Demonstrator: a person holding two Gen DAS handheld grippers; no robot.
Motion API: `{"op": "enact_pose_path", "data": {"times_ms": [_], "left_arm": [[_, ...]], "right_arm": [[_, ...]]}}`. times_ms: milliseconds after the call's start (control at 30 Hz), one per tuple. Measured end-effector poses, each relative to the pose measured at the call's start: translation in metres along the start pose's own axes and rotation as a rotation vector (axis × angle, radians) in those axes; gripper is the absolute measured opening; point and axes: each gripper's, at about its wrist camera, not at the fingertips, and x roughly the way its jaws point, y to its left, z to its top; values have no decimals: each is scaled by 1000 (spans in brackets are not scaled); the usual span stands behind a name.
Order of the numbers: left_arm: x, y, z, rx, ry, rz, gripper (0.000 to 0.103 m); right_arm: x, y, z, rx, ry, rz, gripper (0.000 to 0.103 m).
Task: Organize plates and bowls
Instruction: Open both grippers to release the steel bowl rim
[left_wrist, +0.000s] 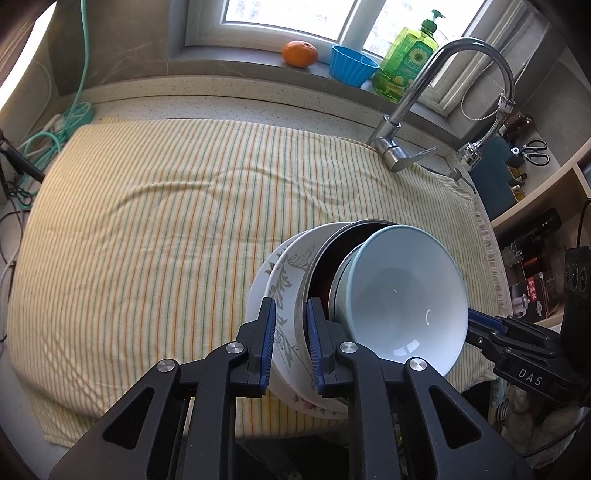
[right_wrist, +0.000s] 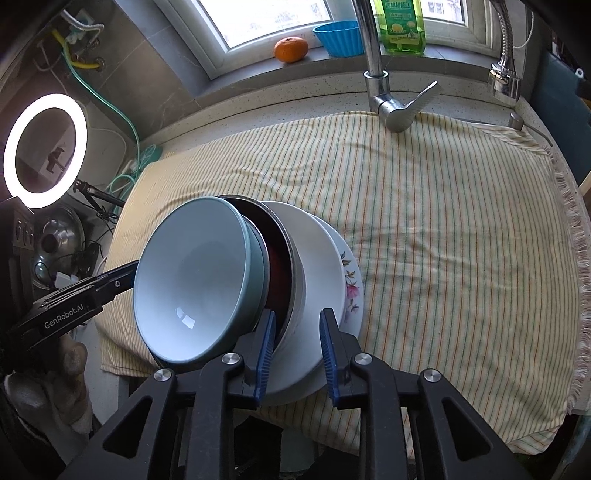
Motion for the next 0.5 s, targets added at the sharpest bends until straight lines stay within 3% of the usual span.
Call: {"op": "enact_pose_path", "data": {"times_ms": [300, 500], "left_arm": [[-16, 15, 0, 7, -40, 18, 16], [-34, 16, -10, 70, -72, 34, 16]], "right_arm": [[-21, 4, -4, 32, -92, -53, 24], [-33, 21, -14, 19, -162, -124, 25]]}}
